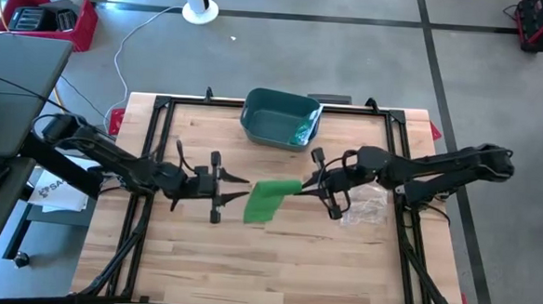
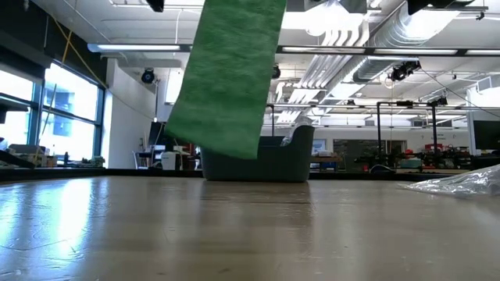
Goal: Roll bandage
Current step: Roll the green bandage
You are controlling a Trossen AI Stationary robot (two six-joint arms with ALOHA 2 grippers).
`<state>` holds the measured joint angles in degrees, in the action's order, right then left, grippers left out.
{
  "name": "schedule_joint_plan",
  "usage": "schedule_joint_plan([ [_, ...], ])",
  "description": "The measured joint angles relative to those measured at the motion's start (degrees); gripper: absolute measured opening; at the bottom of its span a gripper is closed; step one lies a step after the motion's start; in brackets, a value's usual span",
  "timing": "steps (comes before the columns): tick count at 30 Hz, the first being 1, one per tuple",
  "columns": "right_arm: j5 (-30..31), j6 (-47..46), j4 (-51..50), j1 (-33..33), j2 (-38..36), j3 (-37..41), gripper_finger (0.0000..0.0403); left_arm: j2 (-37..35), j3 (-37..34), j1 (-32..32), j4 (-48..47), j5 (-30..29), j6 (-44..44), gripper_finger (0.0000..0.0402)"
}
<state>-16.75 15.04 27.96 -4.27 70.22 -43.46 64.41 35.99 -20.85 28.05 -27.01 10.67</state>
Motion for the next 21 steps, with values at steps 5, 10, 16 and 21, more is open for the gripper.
schedule_joint_plan([
  [5,-0.2,0.0,-0.5,0.5,-0.6,0.0,0.0004,4.0,0.0,1.2,7.2,-1.3,0.5,0.0163],
  [10,-0.2,-0.6,-0.8,0.5,-0.6,0.0,0.0004,6.8,0.0,2.7,12.3,0.1,0.6,0.0195],
  [16,-0.2,-0.8,-0.7,0.5,-0.6,0.0,0.0005,8.1,0.0,3.8,15.2,0.2,0.3,0.0204],
  [21,-0.2,-1.1,-0.6,0.5,-0.6,0.0,0.0005,11.8,0.0,6.2,20.3,2.5,2.3,0.0202],
])
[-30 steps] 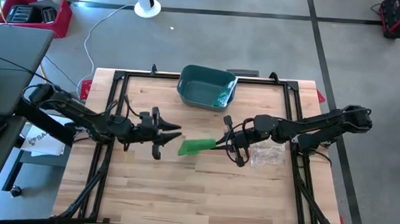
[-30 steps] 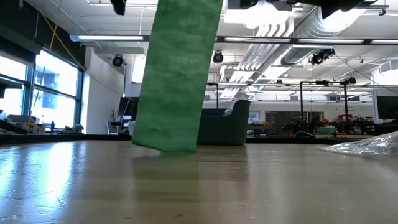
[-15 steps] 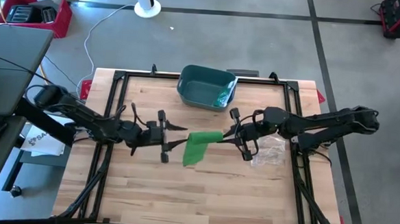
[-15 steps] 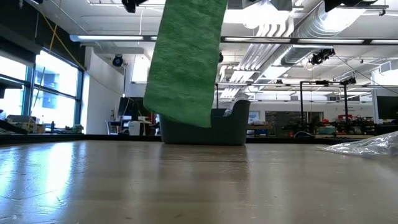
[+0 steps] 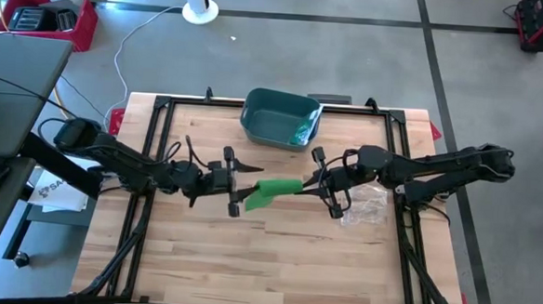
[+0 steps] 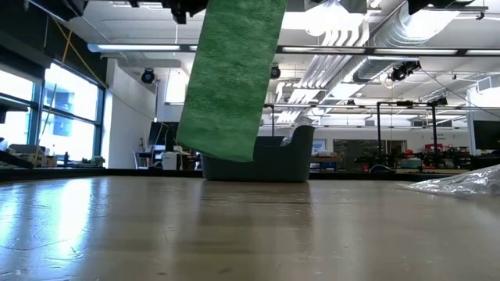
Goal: Roll bandage
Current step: Roll the green bandage
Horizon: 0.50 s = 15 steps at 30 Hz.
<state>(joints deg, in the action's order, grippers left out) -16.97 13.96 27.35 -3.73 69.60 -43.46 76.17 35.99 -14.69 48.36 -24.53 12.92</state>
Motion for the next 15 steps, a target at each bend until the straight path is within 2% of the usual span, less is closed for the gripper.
schedule_joint_plan([
  [4,-0.5,-0.7,-0.2,0.0,0.0,0.0,0.0005,2.7,0.0,1.7,4.0,-0.1,3.7,0.0167],
  [6,-2.2,-1.5,-0.2,0.0,0.0,0.0,0.0005,3.5,0.2,2.7,5.0,0.0,4.4,0.0128],
  [10,-6.7,-2.9,0.1,-0.1,0.0,0.0,0.0005,5.1,2.2,4.7,4.5,1.6,5.6,0.0025],
  [11,-7.0,-3.4,0.3,-0.1,0.0,0.0,0.0005,5.6,2.8,5.1,4.5,2.2,6.1,0.0013],
  [15,-7.0,-3.6,0.3,-0.1,0.0,0.0,0.0005,8.5,5.9,6.8,4.3,3.1,9.2,0.0008],
])
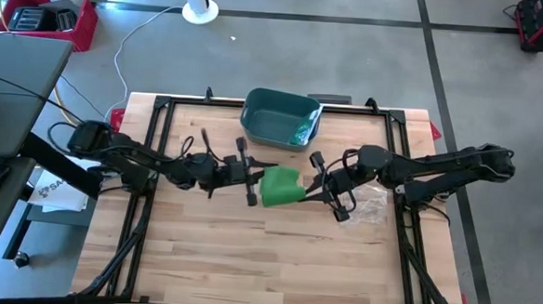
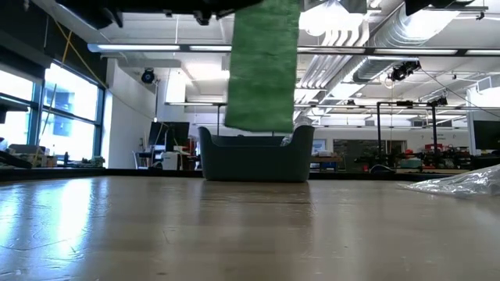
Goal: Roll bandage
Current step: Roll the green bandage
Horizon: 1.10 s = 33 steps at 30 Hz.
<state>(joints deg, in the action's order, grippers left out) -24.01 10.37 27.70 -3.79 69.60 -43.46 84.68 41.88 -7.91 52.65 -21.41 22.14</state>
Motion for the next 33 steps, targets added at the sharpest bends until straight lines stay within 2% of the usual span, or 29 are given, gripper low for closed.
schedule_joint_plan([
  [9,-1.5,0.8,1.3,-0.4,-0.8,0.0,0.0005,6.7,1.8,1.9,-0.7,0.0,-1.3,0.0001],
  [15,4.5,3.2,-5.8,-1.1,-5.9,0.0,0.0005,5.0,1.8,-0.3,-1.7,-0.5,-1.6,0.0001],
  [19,7.4,3.6,-9.4,-1.5,-8.3,0.0,0.0005,3.4,1.8,-1.2,-5.7,-0.7,-3.2,0.0001],
  [23,9.1,5.3,-9.6,-1.9,-8.9,0.0,0.0005,3.0,1.8,-1.5,-8.2,2.7,-8.3,0.0001],
  [26,12.8,7.2,-9.7,-2.5,-8.9,0.0,0.0005,3.0,1.8,-1.5,-10.8,6.5,-11.4,0.0001],
  [30,18.7,9.4,-9.7,-3.3,-8.9,0.0,0.0005,3.0,1.8,-1.8,-11.5,7.2,-13.8,0.0001],
  [33,20.4,10.7,-9.7,-3.4,-8.9,0.0,0.0005,3.0,1.8,-1.9,-10.5,6.6,-14.4,0.0006],
])
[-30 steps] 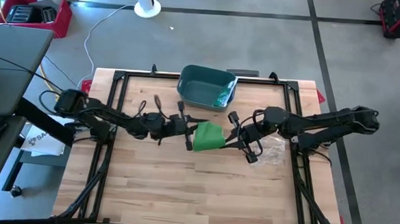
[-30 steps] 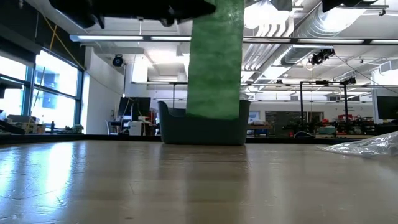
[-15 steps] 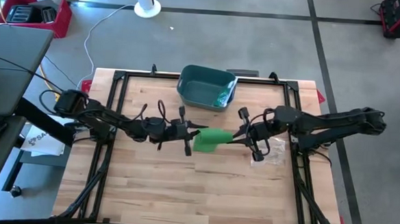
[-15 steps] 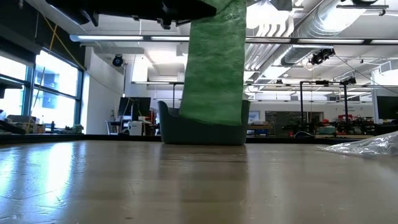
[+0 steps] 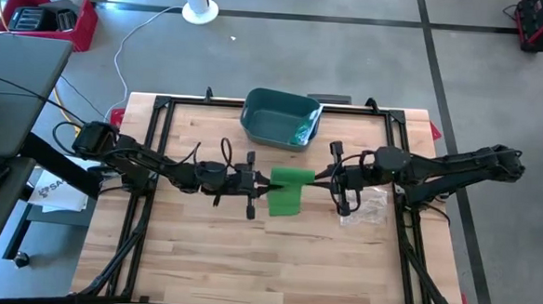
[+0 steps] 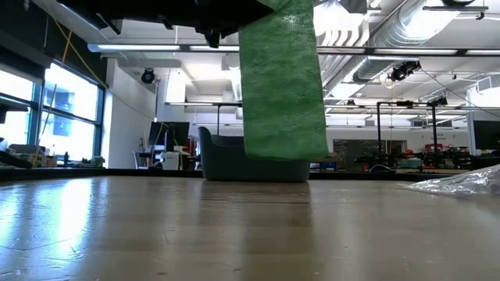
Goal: Roll bandage
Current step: Roll the green bandage
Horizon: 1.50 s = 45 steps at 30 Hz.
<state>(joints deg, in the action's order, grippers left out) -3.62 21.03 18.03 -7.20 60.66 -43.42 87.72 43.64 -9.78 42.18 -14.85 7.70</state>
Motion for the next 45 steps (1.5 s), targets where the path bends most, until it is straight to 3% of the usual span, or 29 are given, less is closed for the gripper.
schedule_joint_plan([
  [8,0.0,0.1,-3.0,0.0,0.0,0.0,0.0005,-0.1,0.0,0.8,0.2,-0.3,-1.2,0.0082],
  [14,0.0,0.7,-5.8,0.0,-0.6,0.0,0.0005,-4.4,0.0,-0.4,-10.0,-0.7,-1.0,0.0124],
  [19,0.0,0.7,-6.2,0.0,-2.7,0.0,0.0005,-8.6,0.0,-4.4,-14.0,-5.3,4.5,0.0125],
  [24,-3.2,0.1,-6.3,0.0,-3.7,0.0,0.0005,-9.1,0.0,-8.8,-2.5,-11.7,18.9,0.0125],
  [27,-5.5,0.0,-6.6,0.0,-3.7,0.0,0.0005,-8.4,0.0,-9.7,4.2,-12.7,24.8,0.0129],
  [38,-8.9,-2.8,-6.7,0.1,-3.7,0.0,0.0005,-2.5,6.4,-9.4,3.4,-9.0,31.7,0.0136],
  [45,-9.4,-3.0,-7.1,0.1,-3.7,0.0,0.0005,-1.0,8.2,-9.4,3.7,-14.4,31.6,0.0136],
])
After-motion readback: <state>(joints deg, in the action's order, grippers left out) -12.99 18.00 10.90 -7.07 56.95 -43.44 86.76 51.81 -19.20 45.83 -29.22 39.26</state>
